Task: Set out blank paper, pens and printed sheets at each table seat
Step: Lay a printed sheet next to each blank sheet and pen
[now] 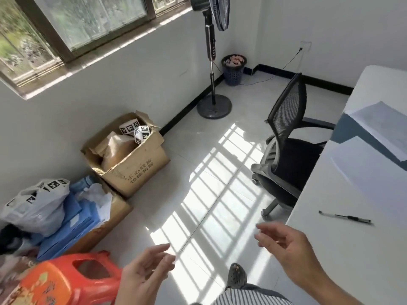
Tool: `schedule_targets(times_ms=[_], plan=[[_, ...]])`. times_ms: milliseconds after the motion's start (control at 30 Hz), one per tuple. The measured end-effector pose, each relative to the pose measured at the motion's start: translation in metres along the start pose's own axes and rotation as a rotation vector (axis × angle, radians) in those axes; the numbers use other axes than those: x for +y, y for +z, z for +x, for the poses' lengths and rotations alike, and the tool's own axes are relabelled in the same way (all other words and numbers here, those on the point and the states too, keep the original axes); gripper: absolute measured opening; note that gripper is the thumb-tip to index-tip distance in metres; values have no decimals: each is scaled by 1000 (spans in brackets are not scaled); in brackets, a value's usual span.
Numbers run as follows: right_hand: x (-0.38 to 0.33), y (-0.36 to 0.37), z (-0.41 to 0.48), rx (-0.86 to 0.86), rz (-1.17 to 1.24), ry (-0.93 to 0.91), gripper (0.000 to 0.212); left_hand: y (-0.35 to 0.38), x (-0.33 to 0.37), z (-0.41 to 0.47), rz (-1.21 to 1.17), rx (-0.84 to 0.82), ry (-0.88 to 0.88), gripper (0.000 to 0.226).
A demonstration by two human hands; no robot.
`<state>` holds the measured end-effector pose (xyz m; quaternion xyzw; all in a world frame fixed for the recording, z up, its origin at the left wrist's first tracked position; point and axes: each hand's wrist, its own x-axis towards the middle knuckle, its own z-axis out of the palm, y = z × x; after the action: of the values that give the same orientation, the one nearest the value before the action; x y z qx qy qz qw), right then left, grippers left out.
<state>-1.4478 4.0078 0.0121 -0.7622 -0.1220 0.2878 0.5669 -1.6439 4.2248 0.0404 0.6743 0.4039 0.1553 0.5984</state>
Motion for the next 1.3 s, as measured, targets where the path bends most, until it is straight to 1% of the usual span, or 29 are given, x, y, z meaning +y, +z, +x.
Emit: schedule_targets(times_ms=[167, 300, 433, 533, 633, 667, 733, 800, 833, 900, 933, 967, 1033, 1067, 1100, 1200, 1233, 1300], plan=[[-50, 24, 86, -17, -21, -36, 17, -15, 22, 92, -15, 29, -9, 16], [-67, 38, 150, 50, -25, 2, 17, -14, 34, 185, -23, -16, -52, 15], [-74, 58, 216, 192, -10, 52, 17, -15, 58, 301, -14, -139, -17, 15], [-92, 75, 258, 314, 27, 72, 18, -17, 90, 391, 30, -273, 37, 16], [-112, 80, 287, 456, 91, 88, 11, -6, 128, 467, 84, -409, 83, 17], [-120, 81, 293, 507, 123, 93, 8, 2, 140, 488, 87, -450, 79, 18], [-128, 78, 306, 613, 159, 96, 20, 26, 160, 524, 94, -538, 67, 18], [-132, 72, 319, 706, 190, 130, 25, 57, 174, 554, 128, -631, 79, 17], [-131, 68, 326, 737, 210, 126, 32, 74, 180, 566, 144, -674, 92, 17], [-129, 56, 342, 790, 236, 122, 58, 111, 195, 585, 168, -758, 108, 14], [-128, 49, 351, 818, 237, 129, 65, 131, 202, 592, 176, -798, 116, 14], [-126, 41, 362, 843, 244, 133, 67, 150, 211, 598, 188, -833, 124, 16], [-129, 22, 386, 888, 275, 116, 66, 186, 229, 612, 201, -880, 138, 28], [-130, 11, 400, 916, 270, 118, 62, 202, 238, 621, 218, -894, 149, 32], [-131, -1, 414, 930, 273, 118, 55, 218, 248, 630, 246, -902, 159, 32], [-149, -42, 460, 932, 329, 119, 23, 263, 286, 658, 300, -955, 184, 23], [-153, -58, 476, 934, 315, 116, 21, 279, 295, 671, 327, -959, 198, 18], [-160, -85, 497, 928, 278, 103, 25, 308, 308, 692, 388, -965, 218, 16]])
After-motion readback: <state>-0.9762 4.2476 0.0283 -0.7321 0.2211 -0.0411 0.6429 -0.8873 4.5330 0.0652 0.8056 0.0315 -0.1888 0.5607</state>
